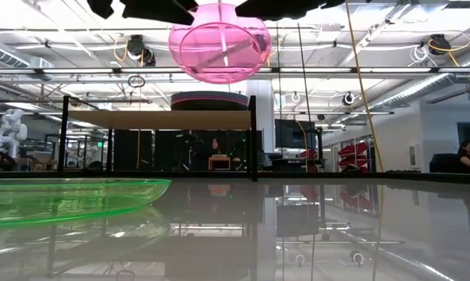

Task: Place and stack plates onto a shelf
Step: Put the transparent pink plate on the shelf

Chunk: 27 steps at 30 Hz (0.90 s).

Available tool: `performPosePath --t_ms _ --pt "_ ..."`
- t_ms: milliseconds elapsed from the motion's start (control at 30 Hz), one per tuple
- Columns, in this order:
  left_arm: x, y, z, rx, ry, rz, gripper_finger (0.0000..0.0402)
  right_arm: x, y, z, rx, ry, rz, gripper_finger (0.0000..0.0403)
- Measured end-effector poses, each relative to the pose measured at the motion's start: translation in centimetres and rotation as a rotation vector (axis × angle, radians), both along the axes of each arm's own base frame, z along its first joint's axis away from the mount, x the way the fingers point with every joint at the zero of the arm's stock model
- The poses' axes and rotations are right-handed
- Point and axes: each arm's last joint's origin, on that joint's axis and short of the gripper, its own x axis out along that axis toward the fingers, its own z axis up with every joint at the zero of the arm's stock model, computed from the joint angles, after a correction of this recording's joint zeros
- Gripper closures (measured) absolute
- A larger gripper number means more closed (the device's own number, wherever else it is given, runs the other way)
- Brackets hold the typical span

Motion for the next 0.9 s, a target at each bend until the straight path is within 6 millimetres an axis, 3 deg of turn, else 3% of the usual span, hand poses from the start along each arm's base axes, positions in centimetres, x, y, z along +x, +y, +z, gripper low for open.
performPosePath --t_ms 167,467,733,900 --pt "0.2 0.5 -0.3 -0.047 0.044 -0.057 0.0164 0.0 0.5 0.0 0.000 -0.003 0.016 0.0403" --pt "0.4 1.0 -0.6 -0.105 0.082 -0.099 0.0297 -0.1 0.7 0.0 -0.001 0.001 0.023 0.0403" --pt "0.6 1.5 -0.6 -0.100 0.089 -0.092 0.0387 0.0 0.7 0.1 0.001 -0.010 0.022 0.0403" --pt "0.5 1.5 -0.6 -0.096 0.089 -0.092 0.0395 0.0 0.7 0.1 -0.025 -0.017 0.033 0.0392"
